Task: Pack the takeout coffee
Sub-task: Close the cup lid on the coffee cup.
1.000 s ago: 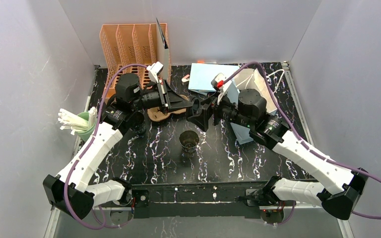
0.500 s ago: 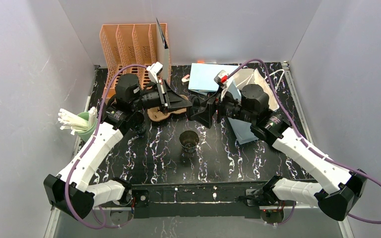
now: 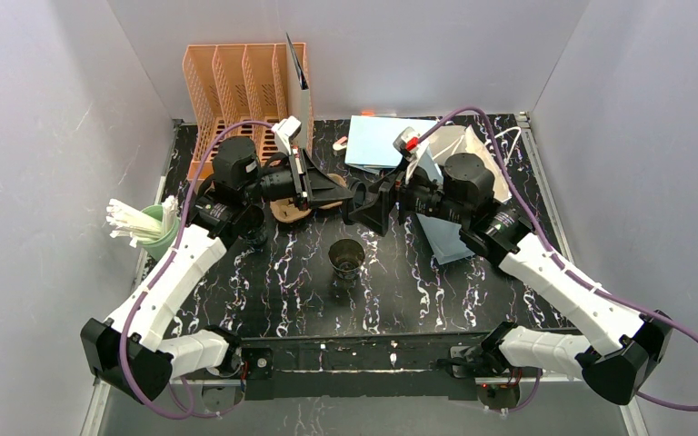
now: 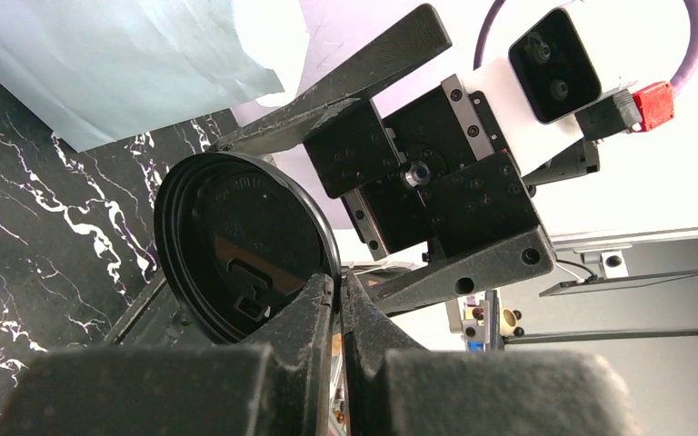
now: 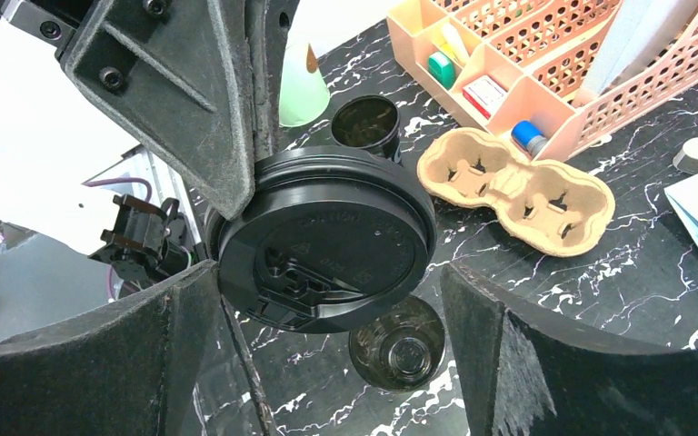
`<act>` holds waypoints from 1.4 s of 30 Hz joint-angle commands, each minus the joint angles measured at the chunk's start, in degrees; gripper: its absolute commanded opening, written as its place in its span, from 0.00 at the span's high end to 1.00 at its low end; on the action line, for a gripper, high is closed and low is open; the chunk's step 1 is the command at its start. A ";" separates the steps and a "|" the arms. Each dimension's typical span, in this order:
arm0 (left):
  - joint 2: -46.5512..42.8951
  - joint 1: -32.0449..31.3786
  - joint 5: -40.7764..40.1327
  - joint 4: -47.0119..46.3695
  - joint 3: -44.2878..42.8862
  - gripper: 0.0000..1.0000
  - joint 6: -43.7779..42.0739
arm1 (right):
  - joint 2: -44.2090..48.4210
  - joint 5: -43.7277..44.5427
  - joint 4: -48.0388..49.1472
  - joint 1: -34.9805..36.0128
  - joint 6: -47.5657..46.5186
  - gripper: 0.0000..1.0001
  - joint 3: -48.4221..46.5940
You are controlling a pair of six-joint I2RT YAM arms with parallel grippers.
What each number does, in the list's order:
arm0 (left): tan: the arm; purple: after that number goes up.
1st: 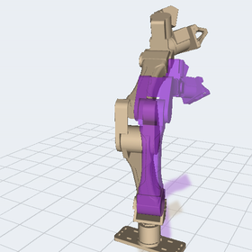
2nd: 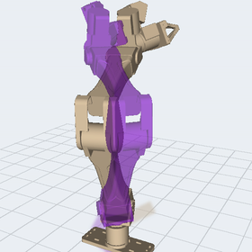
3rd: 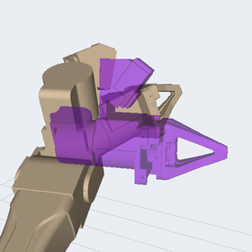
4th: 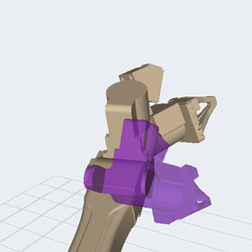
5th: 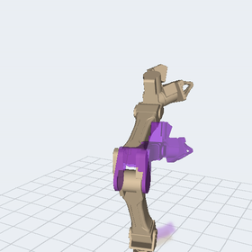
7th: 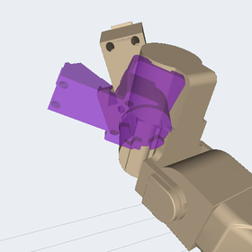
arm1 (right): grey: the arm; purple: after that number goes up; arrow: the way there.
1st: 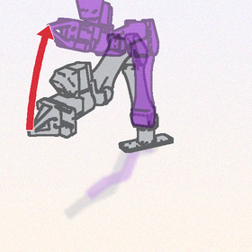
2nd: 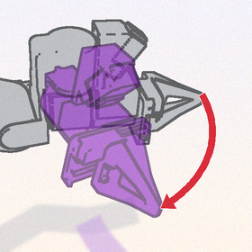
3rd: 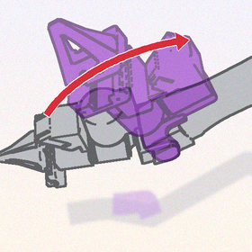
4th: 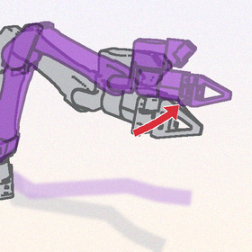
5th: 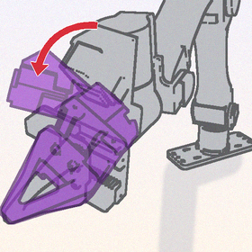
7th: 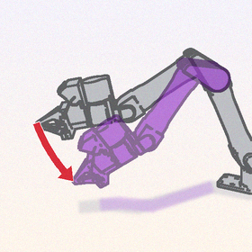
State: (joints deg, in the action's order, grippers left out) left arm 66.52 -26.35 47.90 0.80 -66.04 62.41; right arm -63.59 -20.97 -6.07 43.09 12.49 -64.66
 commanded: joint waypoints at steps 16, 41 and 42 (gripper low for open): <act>-2.62 0.16 4.89 -4.67 0.11 1.00 3.89 | 1.99 -4.98 4.91 -1.16 -0.41 0.02 0.24; -2.45 1.64 -16.59 32.91 -11.69 0.24 -23.36 | -1.51 -0.73 -6.28 -1.18 0.47 0.19 -1.70; -2.68 1.65 -19.41 35.63 -12.26 0.24 -25.09 | -2.34 -0.14 -8.94 -1.17 0.48 0.20 -2.87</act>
State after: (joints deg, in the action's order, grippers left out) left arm 65.56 -25.45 39.40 20.32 -73.65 49.17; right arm -63.68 -22.85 -7.79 42.06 12.93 -64.29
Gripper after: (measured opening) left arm 0.754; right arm 0.850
